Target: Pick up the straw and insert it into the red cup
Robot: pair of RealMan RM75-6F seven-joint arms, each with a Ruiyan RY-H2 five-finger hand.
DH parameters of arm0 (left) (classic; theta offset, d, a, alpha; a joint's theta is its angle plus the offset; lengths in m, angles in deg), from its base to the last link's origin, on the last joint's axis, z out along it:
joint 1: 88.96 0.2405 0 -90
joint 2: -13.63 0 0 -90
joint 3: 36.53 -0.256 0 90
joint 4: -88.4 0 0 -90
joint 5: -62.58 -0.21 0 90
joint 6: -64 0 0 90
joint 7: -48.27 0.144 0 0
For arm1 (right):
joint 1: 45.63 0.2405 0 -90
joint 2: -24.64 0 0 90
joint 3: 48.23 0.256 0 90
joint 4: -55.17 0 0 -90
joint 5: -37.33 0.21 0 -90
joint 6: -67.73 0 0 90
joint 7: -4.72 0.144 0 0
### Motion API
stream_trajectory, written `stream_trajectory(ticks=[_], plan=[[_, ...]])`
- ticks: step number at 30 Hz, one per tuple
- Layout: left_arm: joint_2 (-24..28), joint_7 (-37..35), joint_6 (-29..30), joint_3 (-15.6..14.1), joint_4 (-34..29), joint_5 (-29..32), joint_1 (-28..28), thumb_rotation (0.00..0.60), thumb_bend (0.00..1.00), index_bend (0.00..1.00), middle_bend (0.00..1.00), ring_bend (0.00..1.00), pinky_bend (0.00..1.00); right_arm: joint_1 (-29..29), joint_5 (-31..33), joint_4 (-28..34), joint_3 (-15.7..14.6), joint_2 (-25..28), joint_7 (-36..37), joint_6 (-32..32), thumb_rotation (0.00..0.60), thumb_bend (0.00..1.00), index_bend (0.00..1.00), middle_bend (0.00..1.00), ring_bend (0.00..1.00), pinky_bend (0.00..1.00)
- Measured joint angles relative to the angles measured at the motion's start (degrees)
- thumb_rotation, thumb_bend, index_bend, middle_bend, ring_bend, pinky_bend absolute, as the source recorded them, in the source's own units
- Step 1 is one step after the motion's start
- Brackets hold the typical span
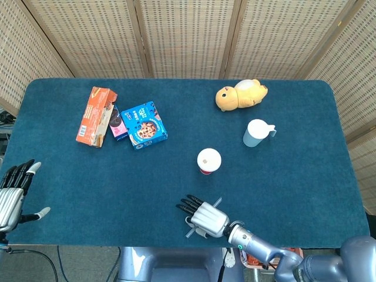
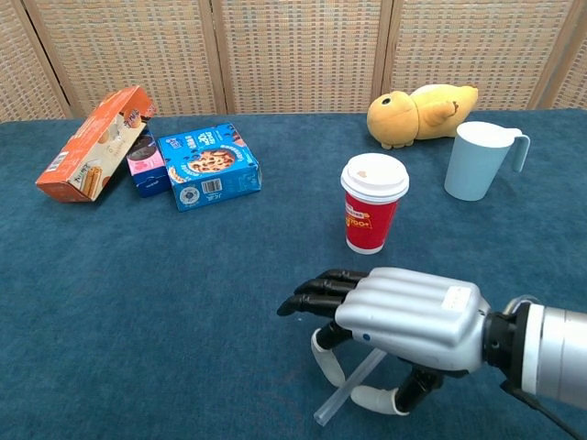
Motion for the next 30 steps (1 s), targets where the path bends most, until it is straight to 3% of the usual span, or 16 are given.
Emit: stream_trajectory(ticks=[5, 11, 24, 30], plan=[[0.12, -0.29, -0.09, 0.01, -0.02, -0.05, -0.08, 0.6, 0.12, 0.0, 0.0, 0.0, 0.0, 0.29, 1.45, 4.33, 1.72, 2.19, 2.04, 0.61, 0.6, 0.51, 0.67, 0.14, 0.0, 0.0], [0.2, -0.48, -0.14, -0.06, -0.07, -0.11, -0.1, 0.6, 0.12, 0.0, 0.0, 0.0, 0.0, 0.72, 6.75, 12.45, 5.97, 7.78, 5.88, 0.68, 0.6, 0.52, 0.68, 0.15, 0.0, 0.0], [0.85, -1.6, 1.04, 0.22, -0.08, -0.31, 0.29, 0.6, 0.12, 0.0, 0.0, 0.0, 0.0, 0.85, 24.77, 23.26, 19.98, 21.33, 16.83, 1.23, 0.6, 0.54, 0.68, 0.16, 0.0, 0.0], [1.01, -1.43, 2.07, 0.34, -0.41, -0.67, 0.67, 0.6, 0.12, 0.0, 0.0, 0.0, 0.0, 0.57, 32.82, 26.51, 25.52, 25.04, 23.34, 1.04, 0.6, 0.55, 0.69, 0.17, 0.0, 0.0]])
